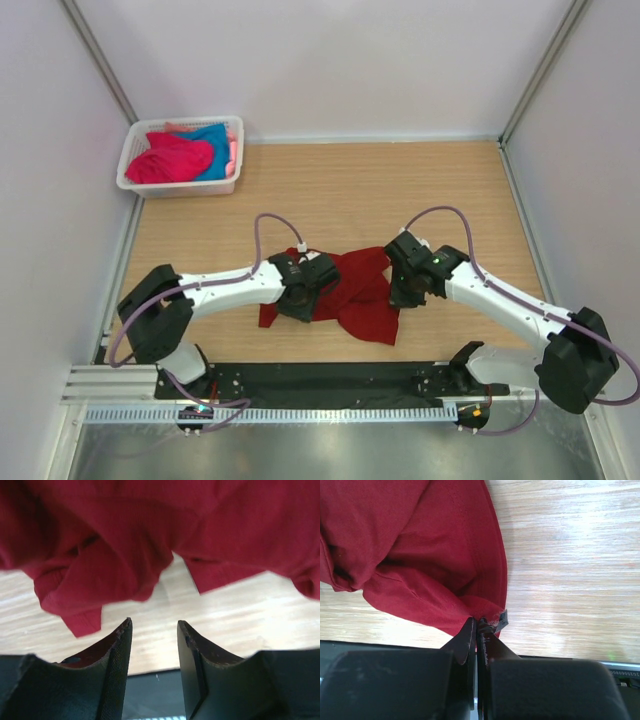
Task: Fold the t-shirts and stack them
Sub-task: Move the tshirt to the center of the board, then flatten the tshirt out
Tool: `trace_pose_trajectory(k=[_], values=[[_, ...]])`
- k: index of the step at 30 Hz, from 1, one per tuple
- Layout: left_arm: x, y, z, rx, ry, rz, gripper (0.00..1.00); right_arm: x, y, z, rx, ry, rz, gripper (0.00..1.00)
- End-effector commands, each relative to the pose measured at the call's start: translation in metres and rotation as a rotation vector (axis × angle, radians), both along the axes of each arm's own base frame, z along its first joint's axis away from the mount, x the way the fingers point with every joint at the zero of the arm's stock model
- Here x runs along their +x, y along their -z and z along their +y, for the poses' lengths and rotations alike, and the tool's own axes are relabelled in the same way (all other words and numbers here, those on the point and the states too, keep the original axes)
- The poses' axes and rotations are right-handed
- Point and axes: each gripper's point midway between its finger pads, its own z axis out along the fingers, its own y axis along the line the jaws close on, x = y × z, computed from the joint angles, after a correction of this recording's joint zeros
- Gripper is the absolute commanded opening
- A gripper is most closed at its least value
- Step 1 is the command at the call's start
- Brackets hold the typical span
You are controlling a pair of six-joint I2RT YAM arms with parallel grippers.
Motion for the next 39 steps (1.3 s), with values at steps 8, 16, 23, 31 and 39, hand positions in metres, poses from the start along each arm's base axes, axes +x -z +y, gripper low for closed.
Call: trace_pose_trajectory(k=[8,16,23,31,39], values=[[0.030,0.026,-0.016,0.045,0.036,-0.089,0.42,0.003,-0.012,-0.003,0.015,0.028,-0.046,0.01],[0.050,-0.022,-0.004,0.164,0.038,-0.168,0.00,0.019,-0.030,-0.009,-0.018,0.049,-0.129,0.01],[0.095,-0.230,0.047,0.054,-0.148,-0.519,0.00,0.093,-0.177,-0.050,-0.156,0.213,-0.447,0.01],[0.113,-0.348,0.117,0.044,-0.318,-0.825,0.00,0.118,-0.322,-0.086,-0.143,0.366,-0.762,0.01],[0.080,-0.355,0.142,-0.117,-0.377,-0.852,0.00,0.063,-0.319,-0.117,-0.076,0.483,-0.749,0.01]])
